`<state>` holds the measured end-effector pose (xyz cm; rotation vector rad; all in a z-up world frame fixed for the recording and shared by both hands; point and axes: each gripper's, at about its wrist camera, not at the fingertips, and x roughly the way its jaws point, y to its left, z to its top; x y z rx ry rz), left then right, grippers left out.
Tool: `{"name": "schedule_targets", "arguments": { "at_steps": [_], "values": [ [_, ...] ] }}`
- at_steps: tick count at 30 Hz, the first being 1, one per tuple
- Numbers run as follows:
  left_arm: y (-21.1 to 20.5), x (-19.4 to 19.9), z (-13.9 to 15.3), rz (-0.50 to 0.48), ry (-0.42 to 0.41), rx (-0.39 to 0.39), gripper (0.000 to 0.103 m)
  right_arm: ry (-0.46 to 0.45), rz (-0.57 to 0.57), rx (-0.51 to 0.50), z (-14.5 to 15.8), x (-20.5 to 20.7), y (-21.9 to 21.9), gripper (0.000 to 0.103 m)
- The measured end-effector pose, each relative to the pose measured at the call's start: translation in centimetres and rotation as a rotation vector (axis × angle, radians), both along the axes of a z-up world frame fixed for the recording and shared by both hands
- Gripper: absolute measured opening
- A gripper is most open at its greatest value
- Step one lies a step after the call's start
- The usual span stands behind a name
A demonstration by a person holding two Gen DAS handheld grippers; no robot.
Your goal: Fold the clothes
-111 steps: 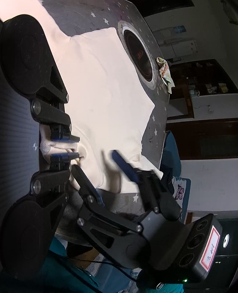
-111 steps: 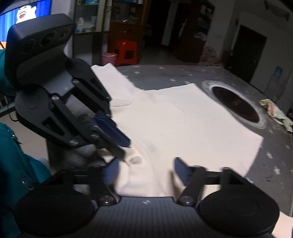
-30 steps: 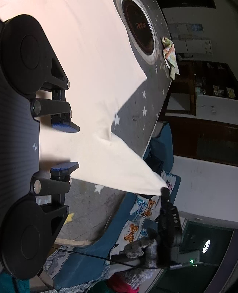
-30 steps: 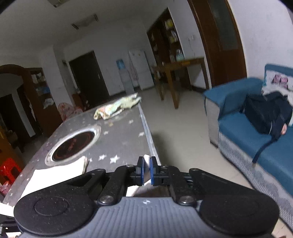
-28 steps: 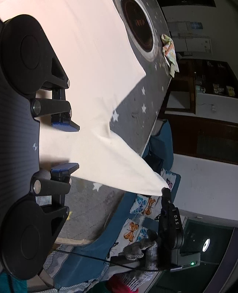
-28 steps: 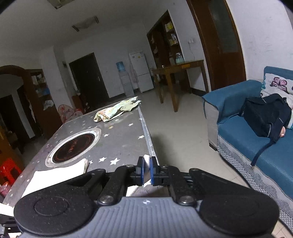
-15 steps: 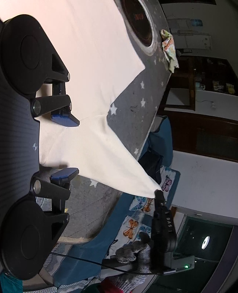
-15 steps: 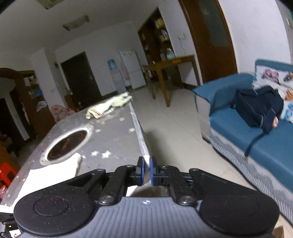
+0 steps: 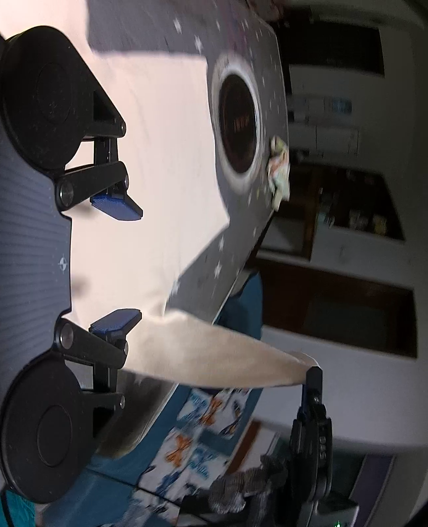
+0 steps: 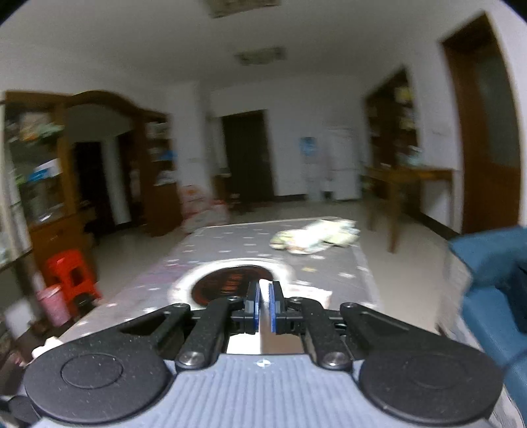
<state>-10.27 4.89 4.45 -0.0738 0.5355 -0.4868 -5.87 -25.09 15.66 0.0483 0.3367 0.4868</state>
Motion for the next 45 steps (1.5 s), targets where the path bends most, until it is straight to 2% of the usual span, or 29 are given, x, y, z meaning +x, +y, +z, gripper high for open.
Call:
{"name": "schedule_targets", "arguments": {
  "at_steps": [5, 11, 14, 15, 16, 20, 22, 24, 25, 27, 31, 33, 41, 44, 45],
  "values": [
    [3.6, -1.5, 0.0, 0.109, -0.005, -0.027, 0.065, 0.017, 0.217, -0.053, -0.3, 0.4, 7.8, 0.005],
    [6.2, -2.5, -0.2, 0.191, 0.009, -0.042, 0.066, 0.089, 0.393, -0.092, -3.0, 0.6, 14.8, 0.006],
    [6.7, -2.6, -0.3, 0.204, 0.013, -0.042, 0.066, 0.128, 0.446, -0.094, -3.9, 0.2, 16.7, 0.016],
    [6.9, -2.7, -0.3, 0.207, 0.013, -0.042, 0.066, 0.136, 0.454, -0.098, -4.0, 0.3, 16.8, 0.026],
    [7.0, -2.7, -0.3, 0.211, 0.014, -0.042, 0.066, 0.135, 0.453, -0.105, -4.0, 0.4, 16.8, 0.036],
    [7.1, -2.6, -0.2, 0.220, 0.009, -0.036, 0.066, 0.113, 0.405, -0.137, -3.5, 0.7, 14.8, 0.043],
    [6.9, -2.4, -0.1, 0.220, 0.004, -0.035, 0.066, 0.110, 0.366, -0.165, -3.2, 1.1, 13.3, 0.060],
    [6.7, -2.1, 0.1, 0.217, 0.001, -0.033, 0.066, 0.108, 0.317, -0.213, -3.4, 1.5, 11.6, 0.066],
    [6.5, -2.0, 0.1, 0.213, 0.000, -0.034, 0.066, 0.106, 0.293, -0.240, -3.7, 1.7, 10.9, 0.074],
    [6.1, -1.6, 0.0, 0.210, -0.003, -0.025, 0.066, 0.104, 0.244, -0.304, -4.5, 1.8, 9.8, 0.083],
    [5.9, -0.3, -0.5, 0.237, 0.015, -0.016, 0.065, 0.129, 0.156, -0.436, -7.6, 1.7, 7.5, 0.087],
    [6.0, 0.2, -0.8, 0.251, 0.034, -0.023, 0.059, 0.153, 0.131, -0.468, -9.0, 2.1, 6.9, 0.087],
    [6.3, 0.7, -1.5, 0.268, 0.074, 0.008, 0.055, 0.198, 0.103, -0.460, -11.8, 3.6, 7.1, 0.090],
    [6.0, 0.6, -1.6, 0.247, 0.083, 0.012, 0.051, 0.196, 0.105, -0.474, -12.8, 4.1, 7.8, 0.096],
    [5.9, 0.6, -1.7, 0.240, 0.085, 0.016, 0.045, 0.191, 0.106, -0.483, -13.0, 4.2, 8.0, 0.097]
  ]
}}
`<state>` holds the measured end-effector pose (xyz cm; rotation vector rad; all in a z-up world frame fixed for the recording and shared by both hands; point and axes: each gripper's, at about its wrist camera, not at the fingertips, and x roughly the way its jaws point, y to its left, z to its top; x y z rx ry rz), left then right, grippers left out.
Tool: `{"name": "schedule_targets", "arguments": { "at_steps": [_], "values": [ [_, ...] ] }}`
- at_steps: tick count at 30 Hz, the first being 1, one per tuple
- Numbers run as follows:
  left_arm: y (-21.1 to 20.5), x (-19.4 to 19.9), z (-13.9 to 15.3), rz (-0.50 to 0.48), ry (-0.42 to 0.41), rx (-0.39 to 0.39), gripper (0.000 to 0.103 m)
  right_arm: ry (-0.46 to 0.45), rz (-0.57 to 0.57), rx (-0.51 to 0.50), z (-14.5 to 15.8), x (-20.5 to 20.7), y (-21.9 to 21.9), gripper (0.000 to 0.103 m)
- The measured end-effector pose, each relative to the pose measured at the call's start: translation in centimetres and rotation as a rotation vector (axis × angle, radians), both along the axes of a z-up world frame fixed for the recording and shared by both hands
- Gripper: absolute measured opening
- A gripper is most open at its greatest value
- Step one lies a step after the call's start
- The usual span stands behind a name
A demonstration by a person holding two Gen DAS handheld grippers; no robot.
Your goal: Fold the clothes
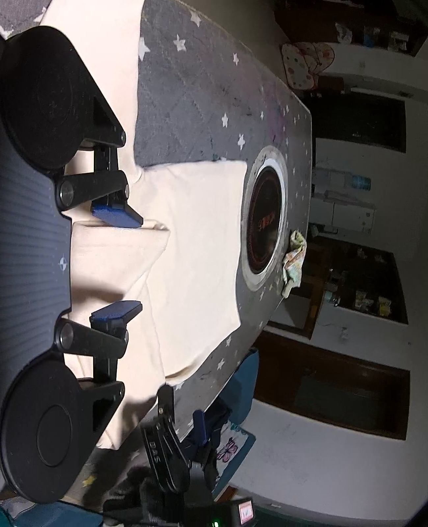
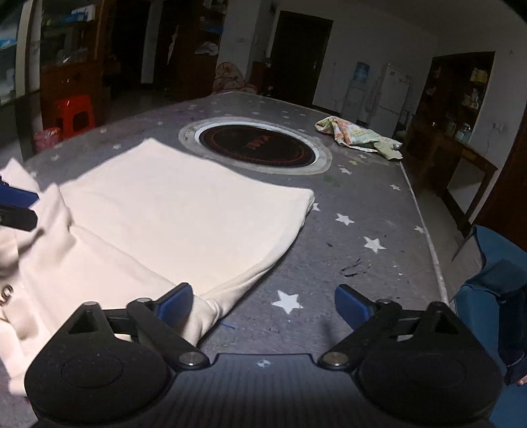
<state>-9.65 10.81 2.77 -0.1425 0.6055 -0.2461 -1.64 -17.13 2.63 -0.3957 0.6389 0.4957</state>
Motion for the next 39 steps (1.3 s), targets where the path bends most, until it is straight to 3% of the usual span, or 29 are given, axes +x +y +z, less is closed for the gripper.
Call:
{"name": "schedule_targets", "arguments": {
  "at_steps": [2, 4, 5, 8, 12, 17, 23, 27, 29, 33, 36, 39],
  "values": [
    [-0.2, 0.0, -0.1, -0.014, 0.007, 0.006, 0.035, -0.018, 0.003, -0.014, -0.2, -0.2, 0.1, 0.099],
    [0.0, 0.0, -0.2, -0.009, 0.014, 0.003, 0.033, -0.023, 0.003, -0.016, -0.3, -0.1, 0.1, 0.100],
    [0.1, 0.0, -0.3, -0.007, 0.015, 0.000, 0.024, -0.024, 0.002, -0.015, -0.3, 0.0, 0.0, 0.100],
    [0.6, -0.3, -0.1, 0.008, 0.025, -0.012, 0.010, -0.024, 0.003, -0.014, -0.4, 0.1, 0.0, 0.100],
    [1.2, -1.3, 0.9, 0.042, 0.028, 0.002, 0.007, -0.028, 0.001, -0.018, -0.5, 0.2, 0.1, 0.102],
    [1.6, -1.8, 1.0, 0.052, 0.094, 0.046, 0.016, -0.045, 0.011, -0.033, -0.7, 0.0, 0.3, 0.103],
    [1.7, -1.7, 2.8, 0.074, 0.004, 0.036, 0.044, -0.059, 0.018, -0.046, -0.7, 0.0, 0.5, 0.103],
    [0.9, 0.1, 2.2, 0.058, -0.001, 0.053, 0.040, -0.081, 0.017, -0.049, -0.5, -0.3, 0.7, 0.103],
    [0.3, 1.1, 1.4, 0.062, 0.015, 0.093, 0.032, -0.094, 0.019, -0.054, -0.3, -0.5, 0.9, 0.103],
    [-0.4, 1.8, -0.3, 0.065, 0.030, 0.180, 0.032, -0.104, 0.040, -0.059, -0.1, -1.0, 1.2, 0.103],
    [-0.1, 1.5, -0.9, 0.078, 0.048, 0.186, 0.034, -0.100, 0.055, -0.067, -0.2, -1.3, 1.4, 0.103],
    [-0.3, 0.4, 0.1, 0.064, 0.015, 0.163, 0.039, -0.108, 0.077, -0.062, 0.2, -2.1, 1.5, 0.103]
  ]
}}
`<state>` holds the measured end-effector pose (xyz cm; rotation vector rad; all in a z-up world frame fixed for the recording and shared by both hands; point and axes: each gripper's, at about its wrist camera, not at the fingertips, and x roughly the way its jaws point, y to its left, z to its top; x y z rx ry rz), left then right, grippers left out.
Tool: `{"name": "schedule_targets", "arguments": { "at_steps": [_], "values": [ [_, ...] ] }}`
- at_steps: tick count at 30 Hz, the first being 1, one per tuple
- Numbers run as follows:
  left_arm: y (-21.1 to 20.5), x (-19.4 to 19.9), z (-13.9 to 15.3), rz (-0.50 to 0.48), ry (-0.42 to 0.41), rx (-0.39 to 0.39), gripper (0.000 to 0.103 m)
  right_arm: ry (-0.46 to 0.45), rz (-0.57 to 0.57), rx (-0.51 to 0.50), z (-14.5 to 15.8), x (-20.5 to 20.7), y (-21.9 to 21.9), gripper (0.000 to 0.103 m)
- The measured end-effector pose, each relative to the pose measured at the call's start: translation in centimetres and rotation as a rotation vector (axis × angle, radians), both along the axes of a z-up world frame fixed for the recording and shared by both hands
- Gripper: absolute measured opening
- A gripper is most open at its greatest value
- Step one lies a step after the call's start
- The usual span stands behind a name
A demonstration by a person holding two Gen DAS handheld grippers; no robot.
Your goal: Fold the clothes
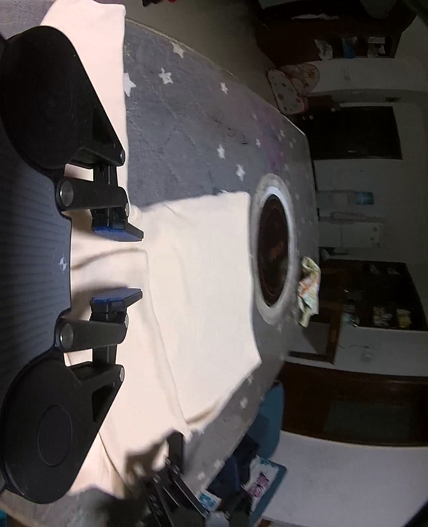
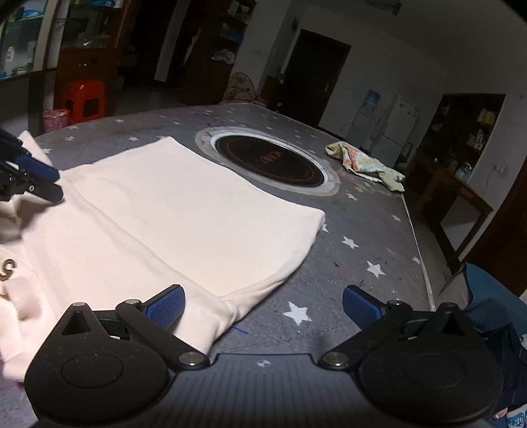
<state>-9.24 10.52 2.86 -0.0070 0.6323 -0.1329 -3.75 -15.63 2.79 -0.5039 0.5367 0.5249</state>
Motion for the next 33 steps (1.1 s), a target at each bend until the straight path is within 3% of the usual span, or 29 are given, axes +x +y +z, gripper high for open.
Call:
{"name": "schedule_targets", "arguments": {
  "at_steps": [5, 10, 16, 18, 23, 27, 33],
  "values": [
    [-1.7, -1.2, 0.6, -0.072, -0.030, -0.004, 0.044, -0.009, 0.041, 0.003, 0.0, -2.1, 0.4, 0.103],
    [-3.1, -1.5, -1.3, -0.097, 0.014, 0.033, 0.047, -0.063, 0.072, -0.067, -1.6, -3.9, 1.1, 0.103],
    [-4.2, -2.8, -1.5, -0.116, -0.029, 0.090, 0.061, -0.143, 0.096, -0.100, -1.5, -4.9, 1.7, 0.103],
    [-4.4, -3.1, -1.4, -0.117, -0.035, 0.086, 0.073, -0.172, 0.120, -0.099, -1.1, -5.4, 2.1, 0.103],
    [-4.5, -3.6, -1.5, -0.109, -0.031, 0.067, 0.078, -0.201, 0.228, -0.148, -1.9, -6.6, 4.0, 0.103],
    [-3.5, -4.2, -0.7, -0.064, -0.053, 0.028, 0.090, -0.274, 0.271, -0.201, -2.0, -7.2, 4.8, 0.103],
    [-0.2, -5.2, 0.6, 0.092, -0.107, -0.010, 0.098, -0.287, 0.314, -0.156, -1.3, -7.1, 6.6, 0.103]
  ]
}}
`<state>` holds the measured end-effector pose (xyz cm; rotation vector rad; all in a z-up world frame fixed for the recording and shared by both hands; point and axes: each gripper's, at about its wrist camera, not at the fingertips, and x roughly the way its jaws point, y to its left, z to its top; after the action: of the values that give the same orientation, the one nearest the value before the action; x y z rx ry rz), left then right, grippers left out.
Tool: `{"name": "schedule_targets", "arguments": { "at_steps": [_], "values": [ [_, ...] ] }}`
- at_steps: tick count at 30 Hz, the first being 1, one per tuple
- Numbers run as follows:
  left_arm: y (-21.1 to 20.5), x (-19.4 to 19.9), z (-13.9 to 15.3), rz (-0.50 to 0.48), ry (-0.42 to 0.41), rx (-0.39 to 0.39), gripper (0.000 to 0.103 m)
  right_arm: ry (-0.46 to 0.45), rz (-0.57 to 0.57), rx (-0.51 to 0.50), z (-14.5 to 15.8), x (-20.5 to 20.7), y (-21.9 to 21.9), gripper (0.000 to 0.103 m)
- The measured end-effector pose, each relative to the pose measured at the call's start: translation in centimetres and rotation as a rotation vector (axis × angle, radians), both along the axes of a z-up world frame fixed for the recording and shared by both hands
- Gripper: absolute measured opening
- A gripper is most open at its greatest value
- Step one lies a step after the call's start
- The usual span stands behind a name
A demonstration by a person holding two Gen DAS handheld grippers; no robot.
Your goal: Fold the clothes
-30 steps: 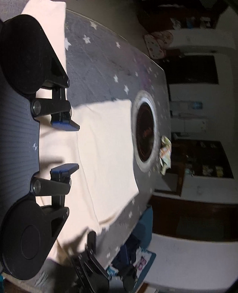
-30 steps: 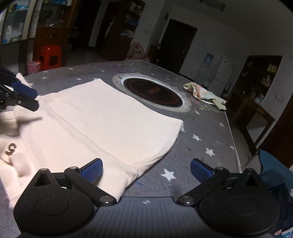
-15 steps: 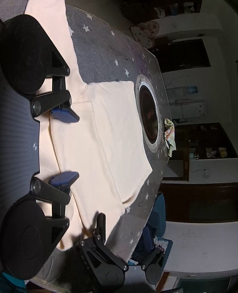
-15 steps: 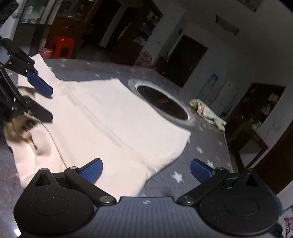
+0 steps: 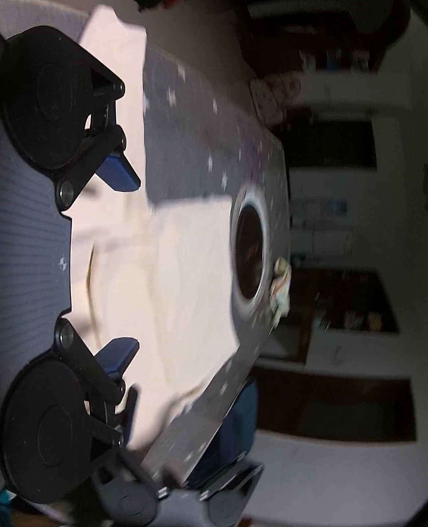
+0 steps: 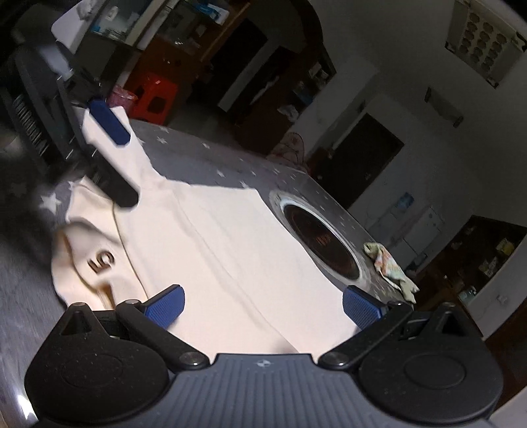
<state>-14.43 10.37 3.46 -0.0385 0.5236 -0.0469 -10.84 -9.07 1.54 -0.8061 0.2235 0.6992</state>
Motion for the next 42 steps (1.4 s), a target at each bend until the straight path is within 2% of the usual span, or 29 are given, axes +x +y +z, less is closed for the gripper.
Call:
{"name": "schedule_targets", "arguments": {
  "at_steps": [4, 11, 14, 17, 19, 21, 25, 32, 35, 38, 42],
  "values": [
    [3.3, -0.5, 0.3, 0.162, -0.010, -0.010, 0.099, -0.006, 0.021, -0.028, -1.1, 0.0, 1.2, 0.103],
    [9.8, -0.6, 0.0, 0.470, -0.012, -0.026, 0.102, 0.027, 0.009, -0.022, -1.0, 0.8, 1.5, 0.103],
    [12.2, -0.1, -0.8, 0.567, 0.012, -0.030, 0.102, 0.028, 0.006, -0.022, -1.0, 0.3, 1.4, 0.103],
    [13.8, 0.5, -1.5, 0.623, 0.043, -0.056, 0.101, 0.027, 0.005, -0.022, -1.1, 0.2, 1.4, 0.103],
    [14.6, 0.7, -2.1, 0.634, 0.057, -0.090, 0.099, 0.029, 0.003, -0.021, -1.1, 0.2, 1.3, 0.103],
    [15.2, 1.0, -2.4, 0.625, 0.077, -0.128, 0.087, 0.029, 0.003, -0.021, -1.1, 0.1, 1.2, 0.103],
    [16.1, 0.8, -2.7, 0.650, 0.079, -0.183, 0.071, 0.027, 0.002, -0.021, -1.0, -0.1, 1.1, 0.103],
    [17.3, -0.1, -2.7, 0.700, 0.062, -0.212, 0.023, 0.028, -0.002, -0.016, -1.1, 0.0, 1.0, 0.103],
    [17.2, -0.4, -2.3, 0.694, 0.047, -0.245, 0.014, 0.032, -0.004, -0.011, -1.0, 0.1, 0.9, 0.103],
    [16.3, -0.7, -1.0, 0.647, 0.009, -0.285, 0.012, 0.044, -0.011, 0.005, -0.8, 0.3, 0.6, 0.103],
    [13.9, -0.4, 1.4, 0.506, -0.051, -0.346, 0.011, 0.066, -0.033, 0.037, -0.2, 0.5, 0.1, 0.103]
  ]
}}
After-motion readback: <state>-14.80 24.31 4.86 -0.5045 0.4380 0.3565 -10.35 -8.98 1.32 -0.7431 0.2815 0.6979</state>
